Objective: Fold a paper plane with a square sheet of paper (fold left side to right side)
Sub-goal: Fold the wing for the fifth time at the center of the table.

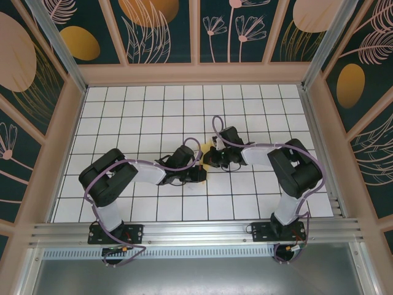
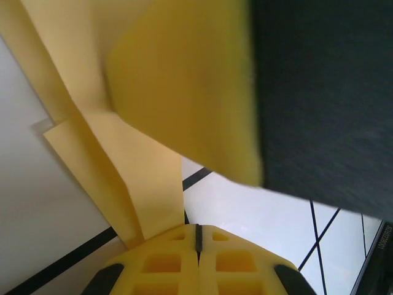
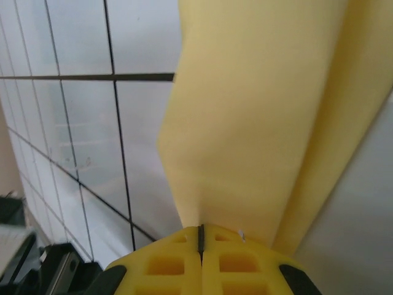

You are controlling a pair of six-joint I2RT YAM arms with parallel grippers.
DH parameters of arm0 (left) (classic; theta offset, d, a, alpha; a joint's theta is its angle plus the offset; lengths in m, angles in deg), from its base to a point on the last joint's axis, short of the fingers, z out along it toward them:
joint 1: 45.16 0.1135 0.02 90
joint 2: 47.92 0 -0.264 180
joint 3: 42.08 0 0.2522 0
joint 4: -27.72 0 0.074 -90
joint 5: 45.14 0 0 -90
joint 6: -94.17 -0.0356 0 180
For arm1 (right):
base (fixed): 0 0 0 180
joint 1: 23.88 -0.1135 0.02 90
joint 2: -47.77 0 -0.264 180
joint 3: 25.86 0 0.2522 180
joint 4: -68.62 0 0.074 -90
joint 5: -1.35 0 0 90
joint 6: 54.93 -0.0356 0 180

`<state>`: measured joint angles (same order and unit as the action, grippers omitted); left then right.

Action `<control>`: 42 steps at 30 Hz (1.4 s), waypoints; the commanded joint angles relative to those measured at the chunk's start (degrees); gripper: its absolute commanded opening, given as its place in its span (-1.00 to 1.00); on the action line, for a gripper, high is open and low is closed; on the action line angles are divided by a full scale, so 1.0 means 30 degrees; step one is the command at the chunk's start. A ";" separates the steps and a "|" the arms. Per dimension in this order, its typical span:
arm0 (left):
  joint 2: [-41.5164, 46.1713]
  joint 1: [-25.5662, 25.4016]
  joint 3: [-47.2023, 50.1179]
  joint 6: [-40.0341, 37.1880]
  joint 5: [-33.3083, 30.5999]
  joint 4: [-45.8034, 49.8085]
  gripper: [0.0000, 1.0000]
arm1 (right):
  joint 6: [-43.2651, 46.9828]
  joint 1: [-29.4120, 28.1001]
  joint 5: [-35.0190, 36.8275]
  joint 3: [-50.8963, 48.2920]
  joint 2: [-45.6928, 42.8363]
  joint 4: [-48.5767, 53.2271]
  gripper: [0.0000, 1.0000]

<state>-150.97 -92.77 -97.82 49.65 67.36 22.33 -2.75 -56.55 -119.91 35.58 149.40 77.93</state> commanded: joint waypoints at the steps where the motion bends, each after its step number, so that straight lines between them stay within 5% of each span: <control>1: -0.0553 -0.0079 0.0531 0.0071 0.0088 0.1440 -0.93 | 0.0596 -0.0098 0.1619 0.1074 0.0555 0.0989 -0.86; 18: -0.0573 -0.0067 0.0969 0.0194 0.0231 0.1167 -0.94 | 0.2195 0.0901 0.4174 0.2437 0.2082 0.2290 -0.86; 42: -0.0337 -0.0107 0.1383 0.0346 0.0263 0.0944 -0.95 | 0.4130 0.4502 0.3219 0.6659 0.5420 0.2744 -0.86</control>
<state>-150.94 -92.66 -96.27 49.84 66.05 18.79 7.24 -46.65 -120.44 52.98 162.07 87.96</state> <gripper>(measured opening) 0.063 0.070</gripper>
